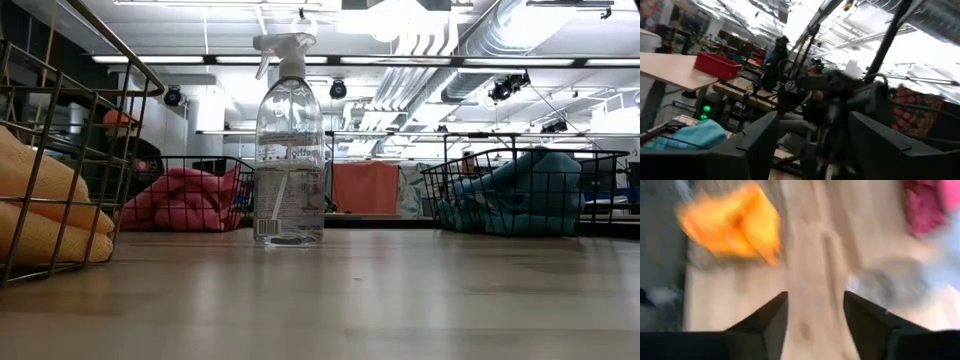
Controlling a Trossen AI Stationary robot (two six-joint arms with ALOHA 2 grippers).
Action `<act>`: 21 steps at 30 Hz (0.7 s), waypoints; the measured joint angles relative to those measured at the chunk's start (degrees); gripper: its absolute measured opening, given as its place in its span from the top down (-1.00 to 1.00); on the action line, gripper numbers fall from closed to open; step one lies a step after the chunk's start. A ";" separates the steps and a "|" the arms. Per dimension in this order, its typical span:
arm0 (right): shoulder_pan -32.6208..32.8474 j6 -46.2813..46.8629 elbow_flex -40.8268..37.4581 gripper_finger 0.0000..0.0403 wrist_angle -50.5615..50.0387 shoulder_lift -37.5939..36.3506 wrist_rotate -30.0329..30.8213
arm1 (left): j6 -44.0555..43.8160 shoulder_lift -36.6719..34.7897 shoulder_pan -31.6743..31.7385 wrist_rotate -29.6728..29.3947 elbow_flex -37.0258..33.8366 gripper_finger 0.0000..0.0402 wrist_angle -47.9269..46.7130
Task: Sort microfiber towel by color & place in baskets
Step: Return To Home Position
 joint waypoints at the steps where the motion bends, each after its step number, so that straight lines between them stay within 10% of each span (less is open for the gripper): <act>1: 0.17 -0.72 -0.11 0.09 -3.70 -0.90 0.94 | 0.33 0.42 0.00 -0.64 -0.01 -0.13 0.63; 9: 4.04 -3.49 -23.39 0.72 -9.61 -17.64 2.29 | 2.85 3.82 -0.06 -2.43 -0.01 -0.13 6.61; 21: 10.81 28.07 -85.44 0.94 28.46 -70.64 -0.74 | -0.56 11.72 -0.03 -7.53 -0.01 -0.13 12.86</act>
